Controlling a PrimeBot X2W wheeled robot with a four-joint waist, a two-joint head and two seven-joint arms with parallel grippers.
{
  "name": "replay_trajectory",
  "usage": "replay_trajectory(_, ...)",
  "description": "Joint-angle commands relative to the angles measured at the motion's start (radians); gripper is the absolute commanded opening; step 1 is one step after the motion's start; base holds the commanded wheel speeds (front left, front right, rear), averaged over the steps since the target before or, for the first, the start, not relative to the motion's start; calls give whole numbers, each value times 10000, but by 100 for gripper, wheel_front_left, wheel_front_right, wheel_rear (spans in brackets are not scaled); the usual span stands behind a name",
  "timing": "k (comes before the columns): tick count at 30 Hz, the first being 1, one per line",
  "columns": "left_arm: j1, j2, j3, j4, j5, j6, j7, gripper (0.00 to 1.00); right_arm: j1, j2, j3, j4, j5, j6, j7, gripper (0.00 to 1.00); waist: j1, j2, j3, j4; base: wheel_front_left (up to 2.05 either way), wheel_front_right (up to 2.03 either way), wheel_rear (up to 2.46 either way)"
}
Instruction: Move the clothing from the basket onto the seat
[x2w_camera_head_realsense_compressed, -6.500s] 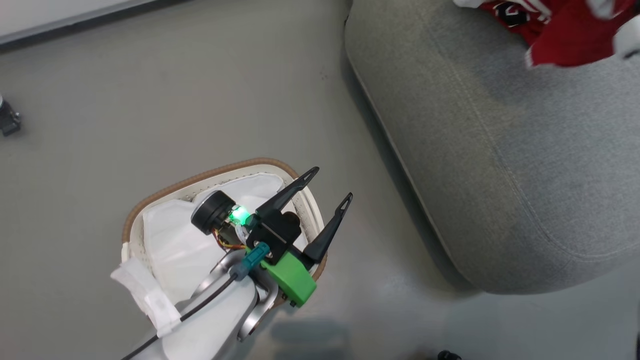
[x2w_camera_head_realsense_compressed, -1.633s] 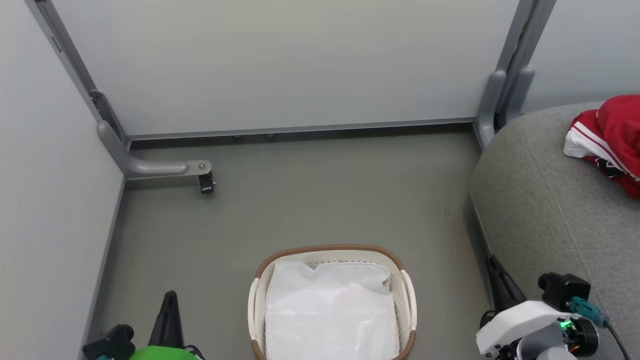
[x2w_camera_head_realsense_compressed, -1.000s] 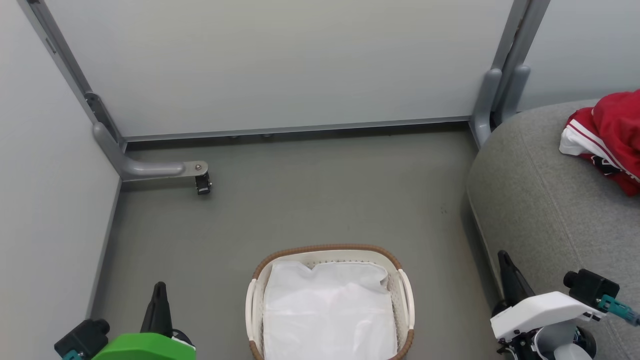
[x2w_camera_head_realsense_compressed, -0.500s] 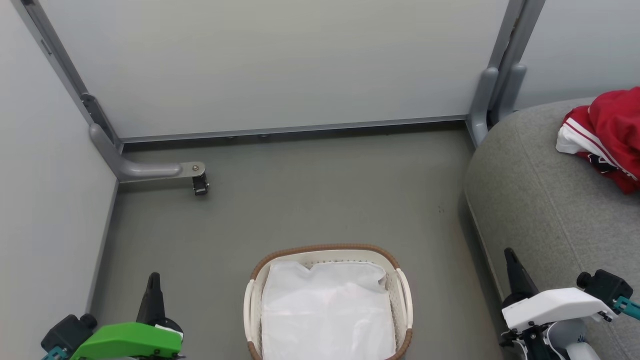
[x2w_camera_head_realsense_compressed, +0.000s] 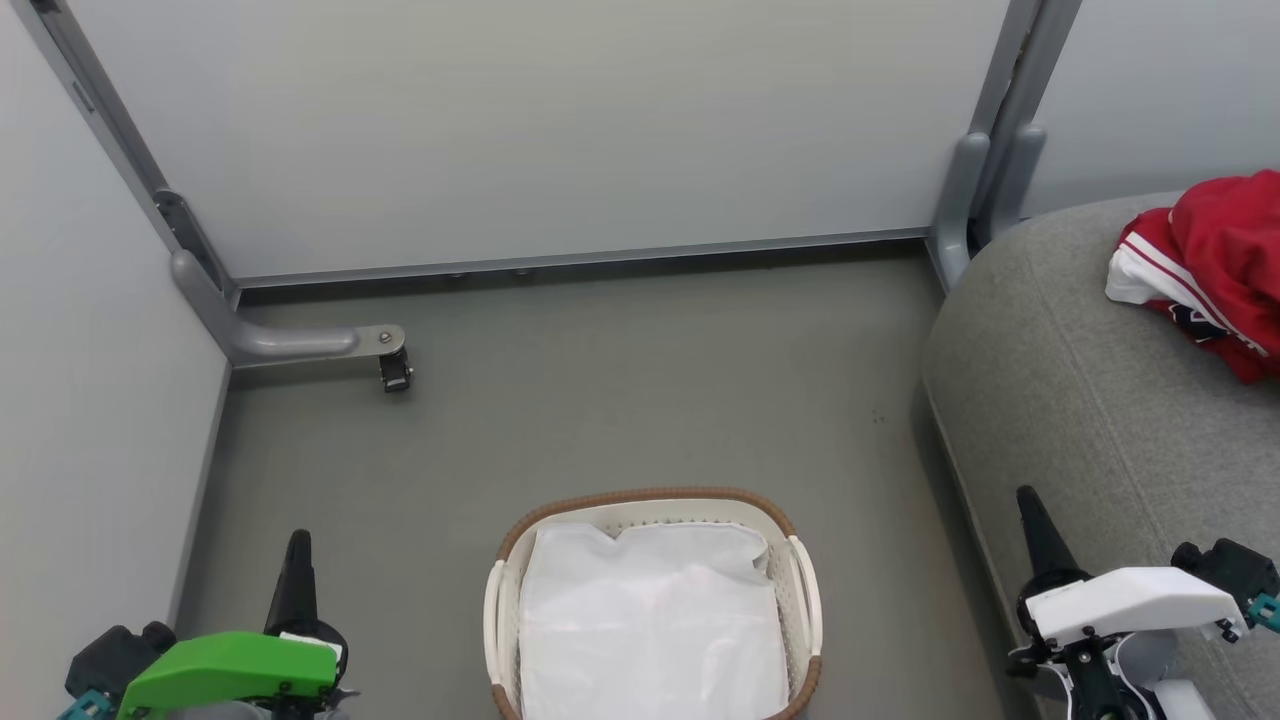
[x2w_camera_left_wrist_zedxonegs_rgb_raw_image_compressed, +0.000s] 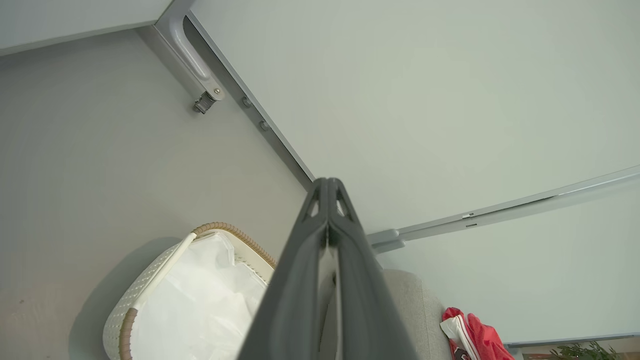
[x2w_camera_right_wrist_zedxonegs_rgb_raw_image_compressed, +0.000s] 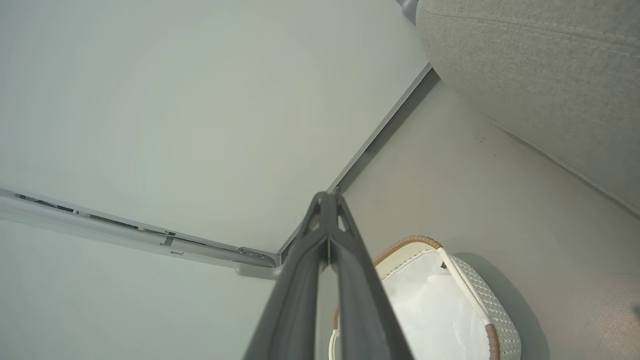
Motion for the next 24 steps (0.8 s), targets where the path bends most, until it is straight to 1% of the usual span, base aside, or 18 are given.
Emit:
replay_trajectory(1,-284,36,80,-141,-265,-74,70,0,-207,-51,-66,-142,304,-4,67,0,0,0,1,-9,0,0,0)
replay_trajectory(24,-546,44,407,-247,-2239,-191,644,0,-244,-66,-359,-343,2479,-5,637,0,0,0,21,-139,0,0,0)
